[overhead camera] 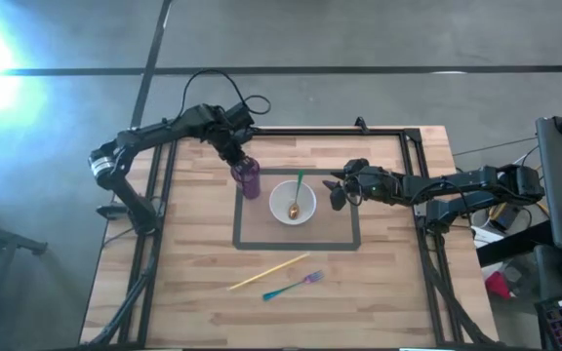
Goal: Pick & Place Utensil
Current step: Put the purple glass on the top left of the white bowl on the brown placemat
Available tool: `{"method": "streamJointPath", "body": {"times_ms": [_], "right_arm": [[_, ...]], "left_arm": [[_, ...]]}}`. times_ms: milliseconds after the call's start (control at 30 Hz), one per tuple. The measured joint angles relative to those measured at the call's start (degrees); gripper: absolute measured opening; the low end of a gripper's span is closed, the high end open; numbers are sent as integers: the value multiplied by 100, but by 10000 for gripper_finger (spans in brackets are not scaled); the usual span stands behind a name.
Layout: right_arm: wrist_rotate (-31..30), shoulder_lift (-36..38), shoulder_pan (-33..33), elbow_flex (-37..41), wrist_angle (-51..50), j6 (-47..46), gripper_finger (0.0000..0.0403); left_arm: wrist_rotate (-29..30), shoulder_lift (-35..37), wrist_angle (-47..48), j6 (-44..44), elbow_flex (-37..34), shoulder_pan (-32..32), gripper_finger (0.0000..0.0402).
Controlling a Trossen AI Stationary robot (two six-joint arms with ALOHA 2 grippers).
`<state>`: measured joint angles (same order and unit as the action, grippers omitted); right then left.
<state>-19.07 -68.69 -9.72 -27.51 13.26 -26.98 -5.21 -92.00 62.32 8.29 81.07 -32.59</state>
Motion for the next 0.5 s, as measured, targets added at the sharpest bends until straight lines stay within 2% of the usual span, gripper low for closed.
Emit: {"method": "streamJointPath", "body": {"times_ms": [233,500], "right_arm": [[1,0,0,0,2,2,210],[0,0,0,4,2,2,210]], "left_arm": [[80,17,-112,-101,-58,113,8],[57,2,-116,-82,-74,128,40]]}}
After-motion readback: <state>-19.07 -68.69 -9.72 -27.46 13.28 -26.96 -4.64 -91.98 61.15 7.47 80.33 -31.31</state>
